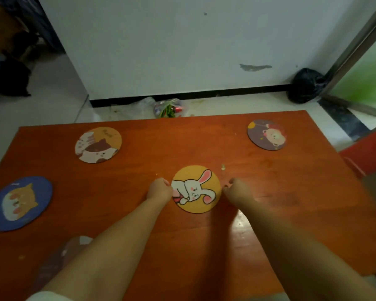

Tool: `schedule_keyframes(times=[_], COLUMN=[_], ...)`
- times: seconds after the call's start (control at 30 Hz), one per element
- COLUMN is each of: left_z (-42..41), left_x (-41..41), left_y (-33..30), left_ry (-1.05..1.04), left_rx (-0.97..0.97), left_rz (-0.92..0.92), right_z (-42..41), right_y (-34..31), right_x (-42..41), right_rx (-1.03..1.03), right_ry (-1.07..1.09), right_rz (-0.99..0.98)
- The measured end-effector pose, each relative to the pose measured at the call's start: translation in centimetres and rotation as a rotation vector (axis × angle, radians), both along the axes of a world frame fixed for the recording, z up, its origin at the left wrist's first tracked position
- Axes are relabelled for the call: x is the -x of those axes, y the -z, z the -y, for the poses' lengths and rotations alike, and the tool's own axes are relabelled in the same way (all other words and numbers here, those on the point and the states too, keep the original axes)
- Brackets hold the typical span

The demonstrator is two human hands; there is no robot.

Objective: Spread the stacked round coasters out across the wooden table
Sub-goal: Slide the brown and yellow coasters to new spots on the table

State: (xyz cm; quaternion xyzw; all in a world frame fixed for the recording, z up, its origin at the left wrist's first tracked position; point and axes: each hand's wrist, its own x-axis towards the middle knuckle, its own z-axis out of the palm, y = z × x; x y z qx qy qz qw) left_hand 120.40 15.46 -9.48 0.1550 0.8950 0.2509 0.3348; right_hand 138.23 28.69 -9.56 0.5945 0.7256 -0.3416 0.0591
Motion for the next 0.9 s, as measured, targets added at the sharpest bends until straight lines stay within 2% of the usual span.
schedule_keyframes(times=[0.27, 0.4, 0.57, 0.73, 0.9], left_z=[-2.6, -2.3, -2.2, -4.6, -7.4], left_x=[1.0, 1.4, 0.9, -1.7, -7.0], left_y=[1.3, 2.0, 0.6, -2.1, -3.9], left_ry=[-0.027, -0.044, -0.072, -0.047, 0.014], left_rx=[0.005, 0.028, -0.087, -0.239, -0.283], left_rz=[0.031, 0.046, 0.138, 0.229, 0.29], right_z=[-0.6, 0.0, 0.3, -1.2, -4.4], right_y=[1.7, 1.8, 0.6, -1.7, -2.8], right_x=[2.5, 2.9, 2.1, -0.9, -6.9], right_rx=[0.037, 0.082, 0.138, 0.039, -0.063], right_ry=[0.0, 0.074, 0.174, 0.205, 0.219], right_rz=[-0.031, -0.054, -0.233, -0.322, -0.316])
